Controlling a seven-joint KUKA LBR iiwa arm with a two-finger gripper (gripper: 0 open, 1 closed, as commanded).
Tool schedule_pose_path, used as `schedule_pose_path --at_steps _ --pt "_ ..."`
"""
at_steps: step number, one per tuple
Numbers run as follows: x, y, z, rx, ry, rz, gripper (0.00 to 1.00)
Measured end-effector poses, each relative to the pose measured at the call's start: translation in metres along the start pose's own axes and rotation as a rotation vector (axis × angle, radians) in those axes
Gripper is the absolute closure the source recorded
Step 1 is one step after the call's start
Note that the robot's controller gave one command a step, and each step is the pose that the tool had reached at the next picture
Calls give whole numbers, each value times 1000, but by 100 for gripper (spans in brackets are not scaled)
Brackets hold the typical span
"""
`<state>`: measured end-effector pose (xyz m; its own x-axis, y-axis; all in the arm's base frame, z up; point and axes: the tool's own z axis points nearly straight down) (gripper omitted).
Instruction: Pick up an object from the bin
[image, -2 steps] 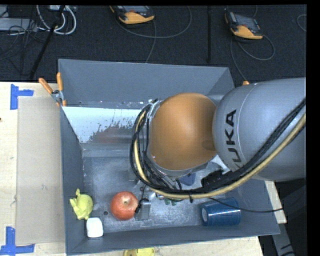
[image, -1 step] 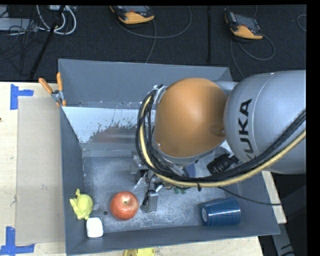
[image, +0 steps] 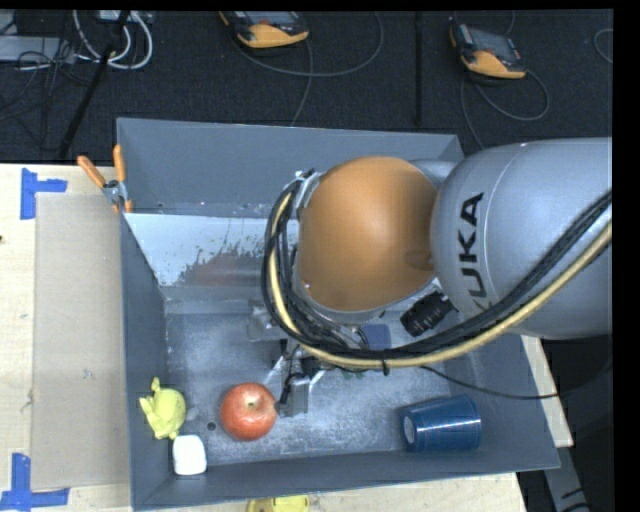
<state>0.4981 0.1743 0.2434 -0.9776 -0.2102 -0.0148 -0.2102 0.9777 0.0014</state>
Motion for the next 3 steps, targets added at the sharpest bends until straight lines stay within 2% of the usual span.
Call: schedule_pose_path --at_steps 1,2,3 --pt "16 -5 50 1 16 -108 0" --pt "16 -7 71 1 19 -13 0" --pt "6 -4 84 2 14 33 0"
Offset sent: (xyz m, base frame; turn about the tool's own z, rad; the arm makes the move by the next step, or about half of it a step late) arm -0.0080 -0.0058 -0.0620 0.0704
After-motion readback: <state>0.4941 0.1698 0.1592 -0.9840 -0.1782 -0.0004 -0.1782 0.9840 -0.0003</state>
